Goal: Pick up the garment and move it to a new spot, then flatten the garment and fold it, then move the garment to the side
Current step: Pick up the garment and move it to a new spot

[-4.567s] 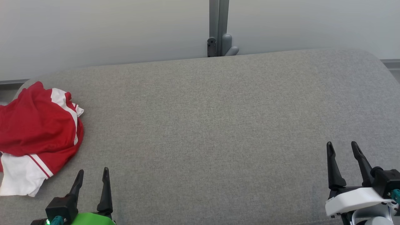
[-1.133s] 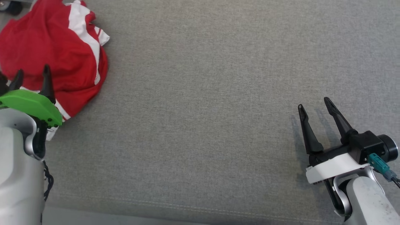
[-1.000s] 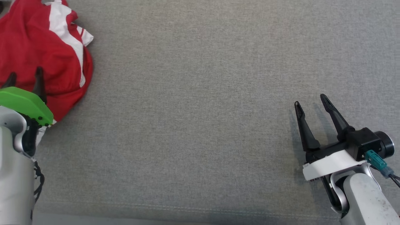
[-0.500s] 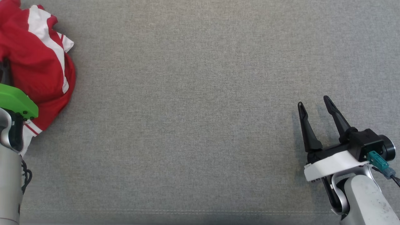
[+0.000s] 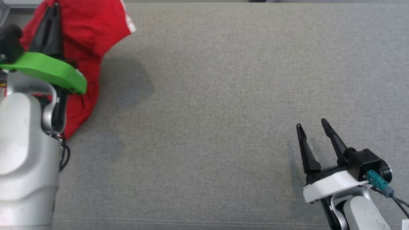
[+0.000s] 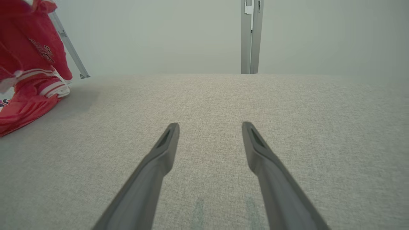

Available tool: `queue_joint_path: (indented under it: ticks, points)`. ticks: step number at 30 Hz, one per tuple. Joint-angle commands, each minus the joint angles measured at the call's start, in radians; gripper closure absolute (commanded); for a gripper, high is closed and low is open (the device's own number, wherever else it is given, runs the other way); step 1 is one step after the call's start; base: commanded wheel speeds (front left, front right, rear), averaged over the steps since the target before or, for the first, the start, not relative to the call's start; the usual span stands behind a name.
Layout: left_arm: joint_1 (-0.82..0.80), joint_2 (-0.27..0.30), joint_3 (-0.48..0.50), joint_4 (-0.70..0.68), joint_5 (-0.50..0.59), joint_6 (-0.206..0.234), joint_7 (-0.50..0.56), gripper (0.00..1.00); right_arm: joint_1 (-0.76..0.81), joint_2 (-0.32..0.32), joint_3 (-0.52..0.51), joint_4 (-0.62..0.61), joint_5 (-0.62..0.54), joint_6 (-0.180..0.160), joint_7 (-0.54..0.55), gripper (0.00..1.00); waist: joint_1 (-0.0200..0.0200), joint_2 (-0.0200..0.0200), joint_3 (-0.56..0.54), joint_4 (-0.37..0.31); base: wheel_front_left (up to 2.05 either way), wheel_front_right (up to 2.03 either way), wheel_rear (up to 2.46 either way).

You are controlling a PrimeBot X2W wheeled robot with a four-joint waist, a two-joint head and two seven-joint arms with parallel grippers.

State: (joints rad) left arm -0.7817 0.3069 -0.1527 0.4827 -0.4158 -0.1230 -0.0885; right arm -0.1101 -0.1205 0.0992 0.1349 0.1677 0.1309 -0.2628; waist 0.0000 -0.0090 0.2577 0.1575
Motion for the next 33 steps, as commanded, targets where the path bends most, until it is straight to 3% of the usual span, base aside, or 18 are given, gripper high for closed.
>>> queue_joint_path:
  ticks: [1, 8, 16, 22, 33]
  points:
    - [0.038, -0.018, -0.022, -0.071, -0.002, -0.002, 0.03, 1.0, 0.02, 0.004, -0.005, 0.0, 0.005, 0.0, -0.003, 0.0, 0.0, 0.009, -0.057, -0.035, 0.0, 0.0, 0.0]
    - [0.194, -0.131, -0.163, -0.464, -0.101, -0.005, 0.211, 1.0, 0.072, 0.024, -0.028, -0.003, 0.014, 0.0, -0.003, 0.0, 0.0, 0.009, -0.107, -0.126, 0.0, 0.0, 0.0]
    - [0.341, -0.223, -0.389, -0.64, -0.221, -0.006, 0.305, 1.0, 0.097, 0.035, -0.045, -0.01, 0.015, 0.0, -0.003, 0.0, 0.0, 0.009, -0.124, -0.221, 0.0, 0.0, 0.0]
    - [0.386, -0.226, -0.442, -0.55, -0.25, -0.007, 0.286, 1.0, 0.103, 0.042, -0.043, -0.009, 0.017, 0.0, -0.003, 0.0, 0.0, 0.009, -0.127, -0.269, 0.0, 0.0, 0.0]
    - [0.316, -0.072, -0.547, -0.04, -0.208, -0.008, 0.121, 1.0, 0.106, 0.051, -0.026, 0.002, 0.014, 0.0, -0.003, 0.0, 0.0, 0.009, -0.124, -0.298, 0.0, 0.0, 0.0]
